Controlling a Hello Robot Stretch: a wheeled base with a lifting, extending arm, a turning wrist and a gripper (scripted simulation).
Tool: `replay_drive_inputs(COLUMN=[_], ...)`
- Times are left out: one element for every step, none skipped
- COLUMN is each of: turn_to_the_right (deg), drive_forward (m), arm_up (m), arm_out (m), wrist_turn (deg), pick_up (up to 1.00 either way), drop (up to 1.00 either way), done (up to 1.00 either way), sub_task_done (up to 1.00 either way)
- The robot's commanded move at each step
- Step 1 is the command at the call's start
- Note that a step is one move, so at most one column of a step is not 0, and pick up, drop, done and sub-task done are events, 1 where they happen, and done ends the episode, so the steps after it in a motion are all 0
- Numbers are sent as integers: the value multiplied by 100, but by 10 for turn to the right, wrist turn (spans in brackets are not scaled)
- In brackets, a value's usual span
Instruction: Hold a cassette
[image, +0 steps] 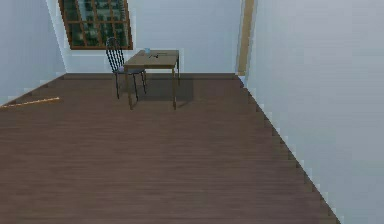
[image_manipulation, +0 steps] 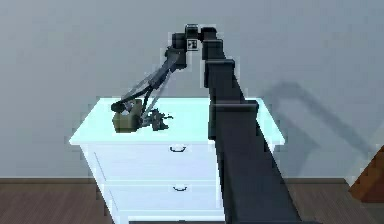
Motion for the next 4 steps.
replay_drive_inputs(turn_to_the_right=[0, 0, 0, 0], drive_forward=[0, 0, 0, 0], arm_up=[0, 0, -26, 0], arm_out=[0, 0, 0, 0], wrist_turn=[450, 390, 0, 0], pick_up=[0, 0, 0, 100], drop=[0, 0, 0, 0], done=[0, 0, 0, 0], sub_task_done=[0, 0, 0, 0])
